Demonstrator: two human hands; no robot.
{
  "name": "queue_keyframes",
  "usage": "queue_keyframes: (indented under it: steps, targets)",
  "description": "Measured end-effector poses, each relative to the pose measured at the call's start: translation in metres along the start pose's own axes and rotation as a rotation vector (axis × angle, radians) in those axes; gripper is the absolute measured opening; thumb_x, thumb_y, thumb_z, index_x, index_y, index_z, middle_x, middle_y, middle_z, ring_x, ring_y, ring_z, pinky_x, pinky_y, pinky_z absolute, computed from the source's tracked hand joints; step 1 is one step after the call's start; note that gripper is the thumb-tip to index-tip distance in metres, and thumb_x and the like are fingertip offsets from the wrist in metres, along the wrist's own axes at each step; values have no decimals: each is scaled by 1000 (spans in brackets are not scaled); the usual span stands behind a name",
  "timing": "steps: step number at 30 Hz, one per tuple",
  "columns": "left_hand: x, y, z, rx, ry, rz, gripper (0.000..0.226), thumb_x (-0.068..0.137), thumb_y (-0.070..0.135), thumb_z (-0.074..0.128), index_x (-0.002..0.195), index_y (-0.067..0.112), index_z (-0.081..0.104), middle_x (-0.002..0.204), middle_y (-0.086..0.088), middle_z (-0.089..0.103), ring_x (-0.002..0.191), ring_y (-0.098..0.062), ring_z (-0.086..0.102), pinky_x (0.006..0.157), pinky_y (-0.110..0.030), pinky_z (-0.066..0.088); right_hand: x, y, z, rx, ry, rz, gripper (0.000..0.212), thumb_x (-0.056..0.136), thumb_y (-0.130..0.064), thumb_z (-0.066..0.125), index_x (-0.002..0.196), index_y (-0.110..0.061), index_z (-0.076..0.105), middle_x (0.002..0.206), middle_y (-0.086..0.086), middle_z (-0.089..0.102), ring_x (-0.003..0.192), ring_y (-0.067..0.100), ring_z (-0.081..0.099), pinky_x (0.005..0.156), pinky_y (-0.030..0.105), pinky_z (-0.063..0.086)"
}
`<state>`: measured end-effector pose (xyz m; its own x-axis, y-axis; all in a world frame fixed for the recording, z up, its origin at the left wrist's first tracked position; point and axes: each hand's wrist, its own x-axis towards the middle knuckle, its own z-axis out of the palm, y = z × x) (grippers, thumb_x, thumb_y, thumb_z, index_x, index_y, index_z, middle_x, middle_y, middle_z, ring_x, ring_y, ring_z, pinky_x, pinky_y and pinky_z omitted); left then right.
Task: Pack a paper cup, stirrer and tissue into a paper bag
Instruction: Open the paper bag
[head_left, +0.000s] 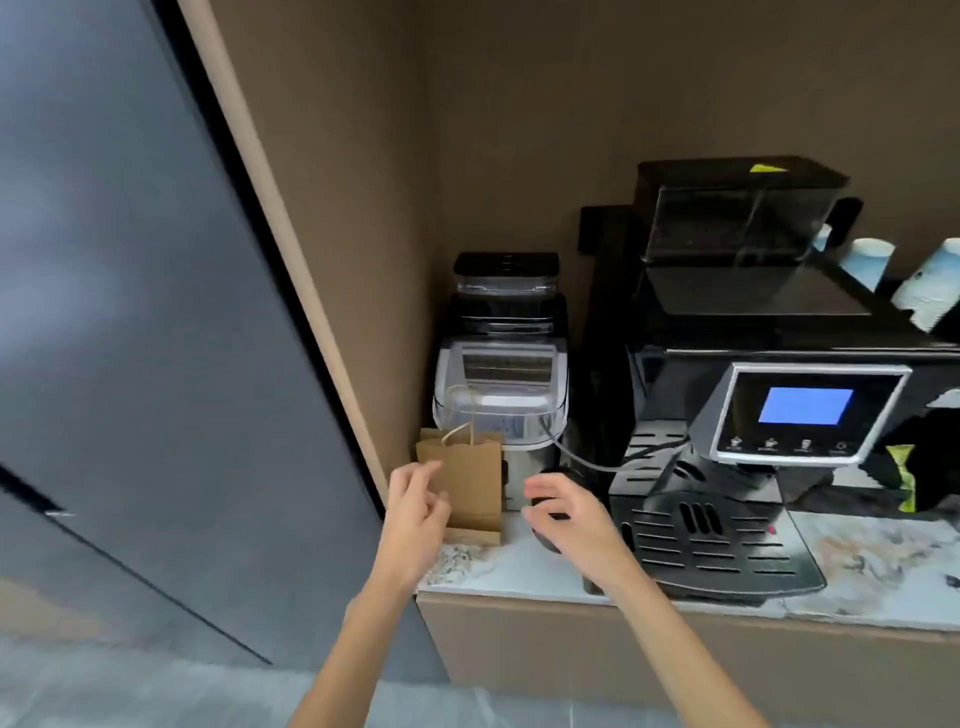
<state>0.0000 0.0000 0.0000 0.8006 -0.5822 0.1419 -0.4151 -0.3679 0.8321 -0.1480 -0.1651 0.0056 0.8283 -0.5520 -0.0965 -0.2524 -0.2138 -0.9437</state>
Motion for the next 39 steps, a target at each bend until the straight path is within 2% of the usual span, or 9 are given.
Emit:
queue_keyframes:
  steps: [2, 5, 10, 15, 20, 26, 33, 36, 39]
  targets:
    - [19, 4, 6, 102, 20, 28, 39, 94, 8, 46, 132, 19, 49, 121, 10, 34, 76, -8, 57, 76, -11, 46, 17, -3, -5, -24, -31, 13, 27, 89, -24, 69, 111, -39, 64, 111, -19, 69, 95, -8, 65, 84, 20, 50]
    - [41, 7, 15, 211, -30, -57, 48, 92, 19, 46, 138, 29, 37, 118, 12, 29, 68, -9, 56, 74, -34, 52, 43, -3, -10, -26, -50, 15, 26, 91, -25, 68, 110, -42, 63, 111, -22, 69, 97, -11, 64, 85, 20, 48]
    - [63, 3, 20, 394, -178, -173, 51, 92, 27, 45, 138, 41, 30, 122, 1, 34, 86, -27, 62, 86, -44, 52, 65, -4, -10, -41, -63, 30, 24, 93, -26, 63, 107, -45, 63, 109, -25, 69, 98, -13, 61, 89, 25, 51]
    - [69, -4, 24, 425, -189, -164, 32, 96, 44, 44, 126, 34, 44, 114, -3, 37, 88, -30, 62, 81, -39, 50, 78, -6, -7, -48, -43, 47, 27, 95, -21, 61, 118, -34, 58, 114, -18, 67, 96, -9, 62, 96, 34, 53]
    - [67, -16, 16, 321, -153, -34, 8, 95, 24, 54, 98, 18, 59, 96, -5, 51, 86, -27, 59, 83, -35, 49, 76, -14, 1, -136, -1, 34, 26, 96, -19, 59, 107, -43, 61, 110, -21, 67, 93, -15, 59, 83, 18, 48]
    - [52, -27, 5, 207, -152, 112, 18, 98, 22, 52, 92, 13, 67, 94, 0, 62, 86, -14, 59, 79, -15, 38, 69, -28, 19, -246, 64, 34, 17, 89, -34, 70, 105, -36, 65, 104, -19, 68, 87, -9, 64, 71, 12, 44]
    - [34, -33, 0, 199, -169, 122, 22, 96, 31, 54, 85, 16, 66, 82, 4, 62, 73, -8, 53, 64, -14, 37, 59, -27, 57, -363, -39, 185, 71, 72, -62, 74, 127, -20, 60, 117, -7, 67, 94, 2, 65, 73, 10, 47]
    - [32, -35, -2, 188, -156, 82, 16, 90, 26, 66, 79, 16, 65, 72, 10, 55, 65, 0, 50, 60, -7, 38, 56, -23, 66, -354, -23, 218, 83, 65, -68, 73, 130, -19, 60, 118, -5, 68, 106, 10, 64, 90, 25, 53]
    - [28, -33, -5, 160, -172, 61, 11, 86, 14, 69, 75, 16, 66, 69, 10, 53, 63, -3, 50, 60, -4, 38, 53, -22, 66, -384, -65, 261, 81, 63, -66, 74, 129, -21, 59, 118, -5, 66, 109, 13, 62, 90, 27, 51]
